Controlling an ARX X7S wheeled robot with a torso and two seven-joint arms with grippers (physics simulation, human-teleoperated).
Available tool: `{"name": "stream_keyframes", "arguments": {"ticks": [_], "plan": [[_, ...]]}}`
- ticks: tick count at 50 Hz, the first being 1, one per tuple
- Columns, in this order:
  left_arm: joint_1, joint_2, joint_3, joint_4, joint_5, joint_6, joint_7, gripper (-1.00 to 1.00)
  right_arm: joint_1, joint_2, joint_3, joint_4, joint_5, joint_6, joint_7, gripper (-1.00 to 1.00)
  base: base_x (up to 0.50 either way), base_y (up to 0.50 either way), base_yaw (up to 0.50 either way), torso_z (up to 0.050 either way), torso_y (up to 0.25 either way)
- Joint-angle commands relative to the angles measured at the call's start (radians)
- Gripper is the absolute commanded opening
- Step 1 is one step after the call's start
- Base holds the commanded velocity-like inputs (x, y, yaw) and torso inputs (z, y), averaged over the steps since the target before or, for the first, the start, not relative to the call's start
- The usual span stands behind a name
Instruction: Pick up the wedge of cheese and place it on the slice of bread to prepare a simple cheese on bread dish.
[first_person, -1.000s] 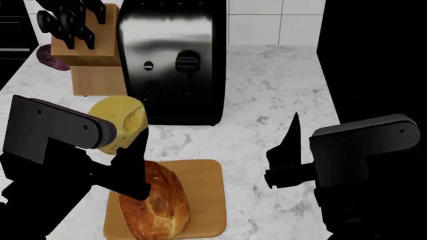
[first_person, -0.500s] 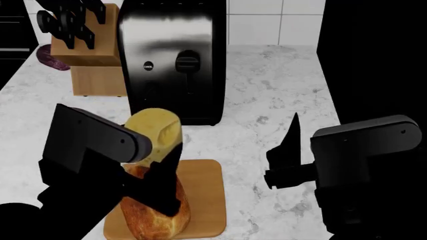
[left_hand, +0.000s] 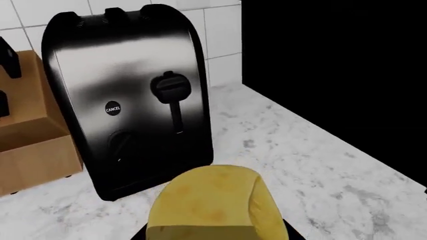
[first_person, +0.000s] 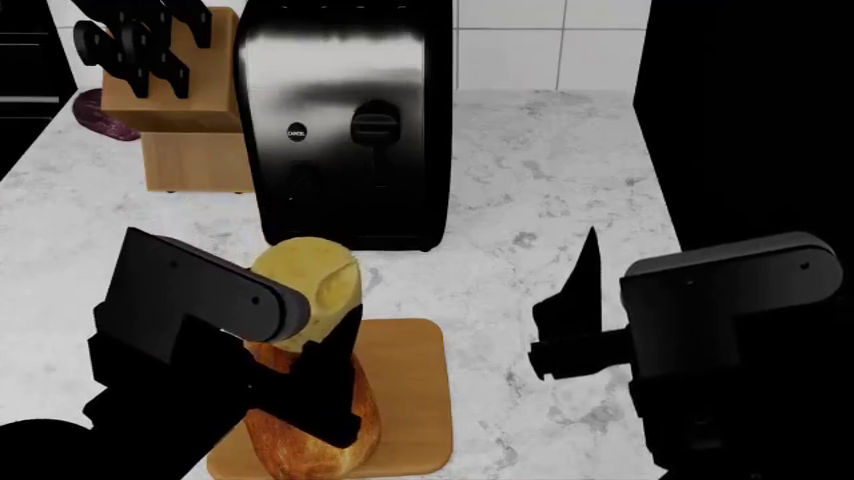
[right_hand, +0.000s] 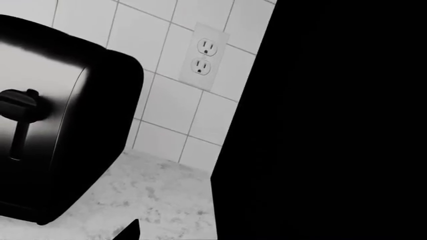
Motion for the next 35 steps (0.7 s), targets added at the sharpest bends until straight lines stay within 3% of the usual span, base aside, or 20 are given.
{"name": "stream_keyframes", "arguments": {"ticks": [1,35], "plan": [[0.033,-0.013,-0.004,-0.024,0.001,0.042,-0.021,-1.00,-0.011,0.009,0.011,0.004,-0.031,0.005,0.007,1.00,0.00,0.00,0.00,0.000,0.000],[0.077,-0.037,0.021,-0.052,-0.015,0.091,-0.023,-1.00,-0.013,0.018,0.005,0.014,-0.022,-0.003,0.015,1.00,0.00,0.00,0.00,0.000,0.000]]}}
